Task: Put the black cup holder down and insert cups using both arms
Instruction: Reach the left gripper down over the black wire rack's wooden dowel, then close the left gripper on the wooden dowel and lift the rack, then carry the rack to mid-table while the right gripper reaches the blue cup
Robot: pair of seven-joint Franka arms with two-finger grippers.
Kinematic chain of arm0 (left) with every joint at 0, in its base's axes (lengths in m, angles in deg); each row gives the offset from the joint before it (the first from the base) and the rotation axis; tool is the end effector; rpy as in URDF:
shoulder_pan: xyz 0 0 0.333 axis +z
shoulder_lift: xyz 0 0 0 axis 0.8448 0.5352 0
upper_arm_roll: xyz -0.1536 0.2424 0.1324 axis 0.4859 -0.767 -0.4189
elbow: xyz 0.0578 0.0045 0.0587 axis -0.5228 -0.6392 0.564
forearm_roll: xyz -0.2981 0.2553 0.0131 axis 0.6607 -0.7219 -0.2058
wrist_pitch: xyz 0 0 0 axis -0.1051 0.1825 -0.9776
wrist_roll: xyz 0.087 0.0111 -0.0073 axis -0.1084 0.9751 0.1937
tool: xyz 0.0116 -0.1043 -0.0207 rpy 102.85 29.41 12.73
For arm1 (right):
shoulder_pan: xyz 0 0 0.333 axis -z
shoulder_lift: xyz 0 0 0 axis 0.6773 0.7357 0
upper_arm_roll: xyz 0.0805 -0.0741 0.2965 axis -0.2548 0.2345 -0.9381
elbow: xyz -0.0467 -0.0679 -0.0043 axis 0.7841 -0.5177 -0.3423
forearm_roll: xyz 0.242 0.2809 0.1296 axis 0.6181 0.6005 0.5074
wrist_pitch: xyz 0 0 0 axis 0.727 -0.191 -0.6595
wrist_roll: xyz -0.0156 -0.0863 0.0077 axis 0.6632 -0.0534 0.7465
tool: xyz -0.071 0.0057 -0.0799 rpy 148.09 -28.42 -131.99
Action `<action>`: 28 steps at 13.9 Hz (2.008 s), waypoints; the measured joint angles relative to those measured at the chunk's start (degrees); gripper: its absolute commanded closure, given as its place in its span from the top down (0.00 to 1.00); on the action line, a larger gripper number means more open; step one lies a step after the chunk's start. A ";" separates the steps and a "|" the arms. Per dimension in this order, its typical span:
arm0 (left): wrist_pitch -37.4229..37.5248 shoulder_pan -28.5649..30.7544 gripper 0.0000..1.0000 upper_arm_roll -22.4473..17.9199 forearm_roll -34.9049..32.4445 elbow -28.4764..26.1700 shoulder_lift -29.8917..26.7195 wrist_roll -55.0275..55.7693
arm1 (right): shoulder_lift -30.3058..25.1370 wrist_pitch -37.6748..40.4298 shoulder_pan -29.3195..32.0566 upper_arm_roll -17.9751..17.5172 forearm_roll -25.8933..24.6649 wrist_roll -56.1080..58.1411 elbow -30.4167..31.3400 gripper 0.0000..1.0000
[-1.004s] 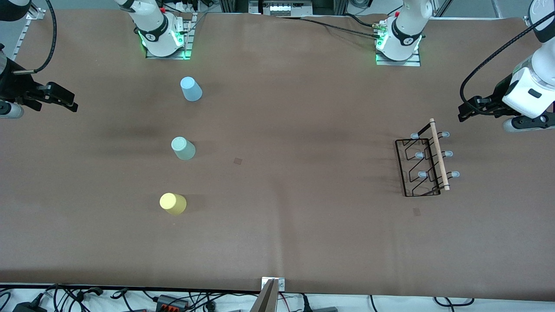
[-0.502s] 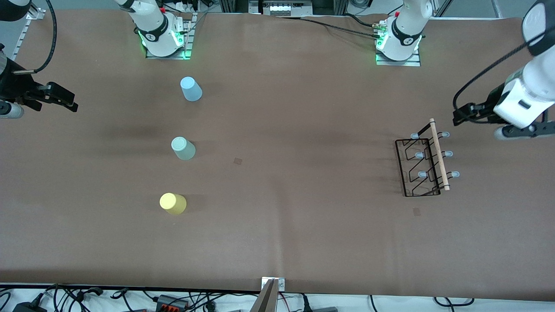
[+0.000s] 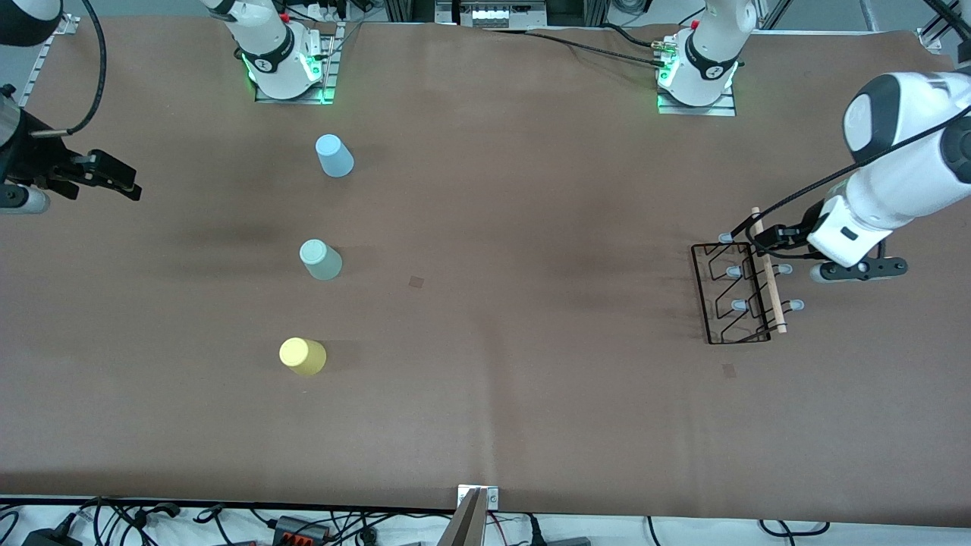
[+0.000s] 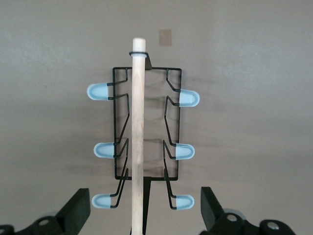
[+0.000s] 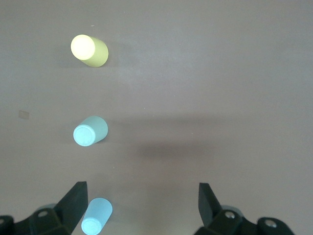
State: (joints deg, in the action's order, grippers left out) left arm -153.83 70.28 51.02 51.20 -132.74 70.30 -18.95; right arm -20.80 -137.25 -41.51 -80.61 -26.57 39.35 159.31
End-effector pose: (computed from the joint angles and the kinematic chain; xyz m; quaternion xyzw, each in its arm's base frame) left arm 0.5615 0.0027 0.3978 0.9983 0.0504 -0.0278 0.0007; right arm 0.5556 -0.0182 0.5663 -0.9999 0.0052 0.0163 0.0002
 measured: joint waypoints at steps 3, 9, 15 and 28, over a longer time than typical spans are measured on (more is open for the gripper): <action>-5.82 0.03 0.90 0.00 0.00 -4.06 0.01 -0.64 | 0.56 -0.10 -0.06 -0.02 0.00 0.00 0.00 1.00; -9.85 0.36 0.70 -0.06 0.00 -7.53 0.66 -3.12 | 0.54 -0.18 -0.07 -0.02 0.00 0.00 -0.04 1.00; -12.06 0.85 0.27 -0.31 0.00 -7.65 2.87 -3.29 | 0.54 -0.22 -0.07 -0.02 0.00 -0.01 -0.04 1.00; 5.90 -3.60 0.00 5.86 0.01 7.62 3.22 -3.26 | 1.28 -0.60 -0.17 -0.03 0.00 -0.01 -0.01 1.00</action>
State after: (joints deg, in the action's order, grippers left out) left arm -147.93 66.68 56.88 51.21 -125.11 73.52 -22.21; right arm -19.52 -137.84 -41.68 -80.64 -26.57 39.34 159.30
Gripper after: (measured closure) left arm 0.841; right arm 0.000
